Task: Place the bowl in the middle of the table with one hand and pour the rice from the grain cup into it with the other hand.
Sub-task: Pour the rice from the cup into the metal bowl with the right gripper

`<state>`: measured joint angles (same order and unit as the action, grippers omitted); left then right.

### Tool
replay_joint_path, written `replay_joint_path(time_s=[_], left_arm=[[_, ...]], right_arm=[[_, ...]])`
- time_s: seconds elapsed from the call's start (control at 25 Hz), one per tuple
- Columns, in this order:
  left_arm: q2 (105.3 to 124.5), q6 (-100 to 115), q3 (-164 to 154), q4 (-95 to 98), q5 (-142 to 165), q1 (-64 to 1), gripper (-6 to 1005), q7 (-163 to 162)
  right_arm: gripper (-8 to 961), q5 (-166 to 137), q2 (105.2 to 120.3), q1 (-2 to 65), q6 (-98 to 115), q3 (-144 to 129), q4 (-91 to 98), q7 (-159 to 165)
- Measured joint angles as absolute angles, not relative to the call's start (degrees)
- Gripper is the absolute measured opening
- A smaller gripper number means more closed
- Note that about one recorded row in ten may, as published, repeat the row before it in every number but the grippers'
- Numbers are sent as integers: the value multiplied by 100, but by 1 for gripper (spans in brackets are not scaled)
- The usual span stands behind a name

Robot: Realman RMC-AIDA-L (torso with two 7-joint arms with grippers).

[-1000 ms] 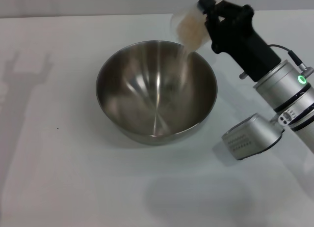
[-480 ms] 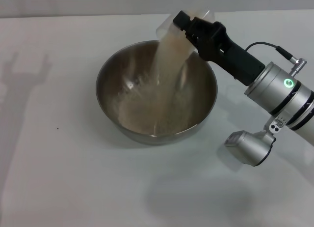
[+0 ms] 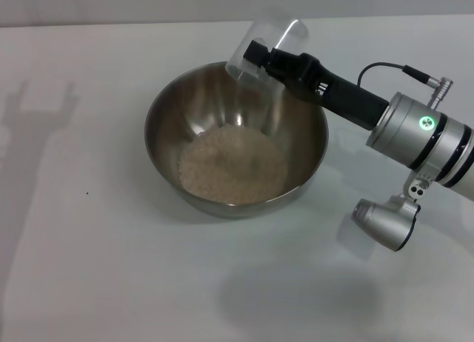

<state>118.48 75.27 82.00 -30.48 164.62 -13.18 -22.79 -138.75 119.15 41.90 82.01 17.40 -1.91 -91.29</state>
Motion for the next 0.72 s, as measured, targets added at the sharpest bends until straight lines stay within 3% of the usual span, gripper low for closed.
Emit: replay_joint_path(time_s=[0.72], left_arm=[[11847, 7513, 8222, -3017, 16462, -1457, 861, -2399]], right_arm=[[13, -13973, 11909, 4439, 8105, 1454, 58, -9568]])
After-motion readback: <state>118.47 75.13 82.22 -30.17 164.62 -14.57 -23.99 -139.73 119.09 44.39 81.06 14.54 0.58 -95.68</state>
